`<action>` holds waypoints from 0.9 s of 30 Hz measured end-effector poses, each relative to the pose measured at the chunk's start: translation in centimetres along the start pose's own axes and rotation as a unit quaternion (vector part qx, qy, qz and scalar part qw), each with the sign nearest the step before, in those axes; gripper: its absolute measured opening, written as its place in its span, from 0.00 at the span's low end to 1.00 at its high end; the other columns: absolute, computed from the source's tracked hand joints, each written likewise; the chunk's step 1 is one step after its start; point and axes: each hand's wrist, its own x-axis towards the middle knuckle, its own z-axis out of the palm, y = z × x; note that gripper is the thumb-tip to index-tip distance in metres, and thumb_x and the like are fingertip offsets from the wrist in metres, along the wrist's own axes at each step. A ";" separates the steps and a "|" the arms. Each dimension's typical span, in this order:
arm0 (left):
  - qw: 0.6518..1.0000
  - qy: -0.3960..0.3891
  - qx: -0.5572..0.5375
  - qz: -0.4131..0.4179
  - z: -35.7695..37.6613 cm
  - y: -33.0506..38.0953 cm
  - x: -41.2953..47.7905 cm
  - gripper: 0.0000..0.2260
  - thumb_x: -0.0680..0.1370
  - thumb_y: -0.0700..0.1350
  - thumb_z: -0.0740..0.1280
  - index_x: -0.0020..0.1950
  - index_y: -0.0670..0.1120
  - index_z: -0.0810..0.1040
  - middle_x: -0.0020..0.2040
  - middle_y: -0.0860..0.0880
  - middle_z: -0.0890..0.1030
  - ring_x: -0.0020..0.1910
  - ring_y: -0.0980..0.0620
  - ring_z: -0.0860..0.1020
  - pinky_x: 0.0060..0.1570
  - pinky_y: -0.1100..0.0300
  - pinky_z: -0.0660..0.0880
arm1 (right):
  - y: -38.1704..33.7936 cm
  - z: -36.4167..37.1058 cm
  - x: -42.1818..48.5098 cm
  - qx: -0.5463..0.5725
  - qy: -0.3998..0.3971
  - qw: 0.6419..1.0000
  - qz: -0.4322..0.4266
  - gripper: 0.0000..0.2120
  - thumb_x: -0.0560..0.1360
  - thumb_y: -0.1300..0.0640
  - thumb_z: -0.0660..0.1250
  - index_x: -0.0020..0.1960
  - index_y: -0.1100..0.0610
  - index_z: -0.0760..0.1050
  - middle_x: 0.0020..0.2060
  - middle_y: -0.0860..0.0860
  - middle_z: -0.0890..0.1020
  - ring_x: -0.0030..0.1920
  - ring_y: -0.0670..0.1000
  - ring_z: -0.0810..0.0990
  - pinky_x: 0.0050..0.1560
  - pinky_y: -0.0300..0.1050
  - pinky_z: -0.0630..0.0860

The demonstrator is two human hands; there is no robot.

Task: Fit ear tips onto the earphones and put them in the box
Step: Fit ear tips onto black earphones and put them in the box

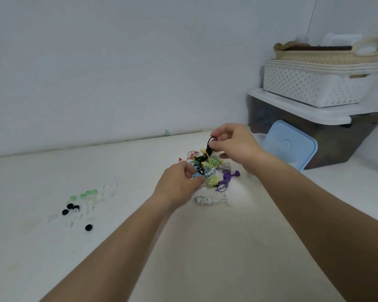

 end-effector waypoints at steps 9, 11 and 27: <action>1.000 -0.012 -0.003 -0.010 -0.2 0.1 0.4 0.08 0.76 0.52 0.71 0.53 0.52 0.78 0.50 0.53 0.79 0.46 0.56 0.77 0.40 0.63 0.69 | -2.2 0.2 1.3 0.104 0.059 0.991 -0.052 0.10 0.74 0.68 0.72 0.48 0.54 0.79 0.44 0.53 0.80 0.44 0.50 0.81 0.44 0.42 0.82; 1.000 -0.012 -0.016 -0.019 -0.3 -0.1 0.7 0.08 0.76 0.52 0.72 0.52 0.53 0.78 0.50 0.52 0.79 0.47 0.55 0.78 0.42 0.63 0.69 | -2.5 0.5 1.4 0.112 0.061 0.990 -0.063 0.10 0.74 0.69 0.72 0.47 0.54 0.79 0.44 0.54 0.80 0.45 0.51 0.81 0.45 0.41 0.83; 0.956 0.019 -0.291 -0.042 -4.4 0.3 0.5 0.06 0.81 0.45 0.67 0.53 0.47 0.82 0.53 0.47 0.84 0.48 0.54 0.82 0.48 0.60 0.78 | -4.6 4.5 1.5 0.322 0.026 0.946 -0.013 0.07 0.75 0.70 0.71 0.48 0.59 0.78 0.45 0.57 0.82 0.41 0.53 0.83 0.47 0.44 0.83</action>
